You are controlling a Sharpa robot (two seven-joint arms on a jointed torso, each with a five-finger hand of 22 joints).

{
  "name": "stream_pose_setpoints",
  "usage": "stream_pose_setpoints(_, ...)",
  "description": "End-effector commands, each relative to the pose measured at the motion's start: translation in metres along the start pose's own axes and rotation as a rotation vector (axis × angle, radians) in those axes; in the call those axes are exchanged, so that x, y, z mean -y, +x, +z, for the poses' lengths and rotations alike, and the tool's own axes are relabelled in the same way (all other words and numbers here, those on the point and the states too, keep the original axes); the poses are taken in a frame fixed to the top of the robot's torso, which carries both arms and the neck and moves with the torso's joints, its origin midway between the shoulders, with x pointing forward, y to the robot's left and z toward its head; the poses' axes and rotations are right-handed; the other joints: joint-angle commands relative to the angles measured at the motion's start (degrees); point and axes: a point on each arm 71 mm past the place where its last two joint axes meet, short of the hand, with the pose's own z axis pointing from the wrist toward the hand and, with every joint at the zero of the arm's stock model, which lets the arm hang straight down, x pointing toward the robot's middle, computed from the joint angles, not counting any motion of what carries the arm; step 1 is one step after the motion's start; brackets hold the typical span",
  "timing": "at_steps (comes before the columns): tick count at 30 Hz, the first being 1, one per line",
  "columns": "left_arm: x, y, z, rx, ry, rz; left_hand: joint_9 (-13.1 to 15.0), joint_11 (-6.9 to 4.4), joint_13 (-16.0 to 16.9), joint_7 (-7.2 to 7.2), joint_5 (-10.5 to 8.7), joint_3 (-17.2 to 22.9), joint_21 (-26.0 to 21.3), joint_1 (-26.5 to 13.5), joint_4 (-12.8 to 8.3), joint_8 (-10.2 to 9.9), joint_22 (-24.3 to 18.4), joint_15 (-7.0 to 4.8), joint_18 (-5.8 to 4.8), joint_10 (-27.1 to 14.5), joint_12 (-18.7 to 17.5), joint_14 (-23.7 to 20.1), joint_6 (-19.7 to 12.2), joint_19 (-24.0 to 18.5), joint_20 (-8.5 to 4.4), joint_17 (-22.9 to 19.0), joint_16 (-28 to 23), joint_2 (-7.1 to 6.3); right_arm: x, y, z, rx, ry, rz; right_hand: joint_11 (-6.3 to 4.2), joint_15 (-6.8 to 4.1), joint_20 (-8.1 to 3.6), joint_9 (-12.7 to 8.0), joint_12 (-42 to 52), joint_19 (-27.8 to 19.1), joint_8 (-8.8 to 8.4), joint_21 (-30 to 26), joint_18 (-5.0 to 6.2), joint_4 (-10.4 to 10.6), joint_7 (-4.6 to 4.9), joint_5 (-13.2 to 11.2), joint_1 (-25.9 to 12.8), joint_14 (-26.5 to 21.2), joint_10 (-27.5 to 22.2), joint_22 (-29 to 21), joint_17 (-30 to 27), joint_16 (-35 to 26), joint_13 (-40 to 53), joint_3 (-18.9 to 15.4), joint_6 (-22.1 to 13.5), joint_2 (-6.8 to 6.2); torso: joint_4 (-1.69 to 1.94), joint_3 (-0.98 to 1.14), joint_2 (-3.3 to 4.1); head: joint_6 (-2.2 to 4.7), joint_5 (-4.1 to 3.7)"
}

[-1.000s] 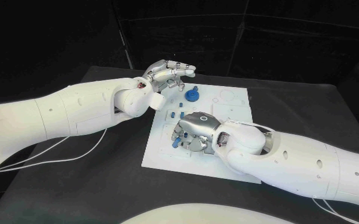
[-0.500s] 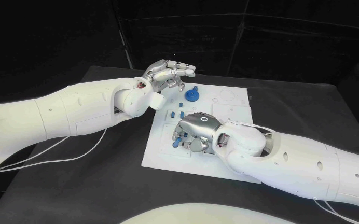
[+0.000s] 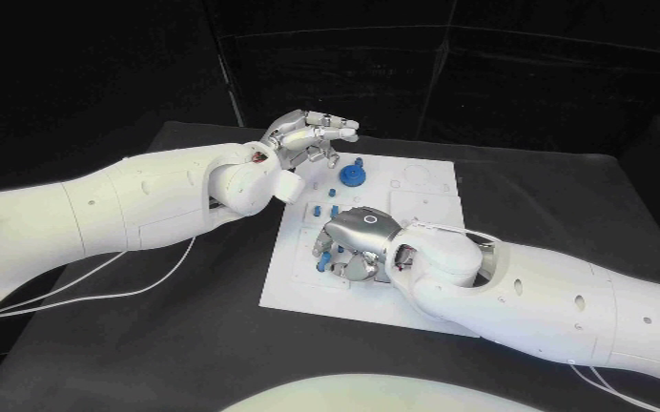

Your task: Assemble the parts on the task board

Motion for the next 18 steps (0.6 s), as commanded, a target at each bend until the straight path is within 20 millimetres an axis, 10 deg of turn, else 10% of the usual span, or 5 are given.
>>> stream_pose_setpoints(1, 0.0015, 0.0011, 0.0003, -0.01, 0.006, -0.006, 0.0, 0.0, 0.08, -0.13, 0.15, -0.35, -0.38, -0.03, 0.12, -0.13, -0.09, 0.18, 0.75, -0.55, 0.38, -0.02, -0.41, -0.1, 0.37, -0.07, 0.28, 0.44, -0.002, 0.0001, 0.0015, -0.011, -0.011, 0.004, 0.01, 0.29, 0.12, -0.01, -0.23, -0.16, -0.16, -0.19, 0.49, 0.09, -0.11, 0.64, -0.86, 0.84, -0.16, -0.11, -0.13, -0.2, 0.12, -0.62, -0.56, -0.15, 0.06, 0.01, 0.01, 0.01, 0.02)
stream_pose_setpoints(18, 0.0013, 0.0009, 0.0006, -0.011, 0.004, -0.006, 0.0, 0.0, 0.08, -0.13, 0.15, -0.35, -0.38, -0.03, 0.12, -0.13, -0.09, 0.18, 0.75, -0.55, 0.38, -0.02, -0.41, -0.1, 0.37, -0.07, 0.28, 0.44, 0.0001, -0.0029, -0.0011, 0.031, -0.001, 0.02, 0.06, 0.36, 0.25, -0.04, -0.74, -0.07, -0.28, -0.64, 0.57, 0.26, -0.15, 0.61, -1.32, 0.83, -1.21, -0.63, -0.44, -0.4, 0.14, -2.04, -2.76, -0.35, 0.0, 0.1, -0.01, 0.04, -0.04)
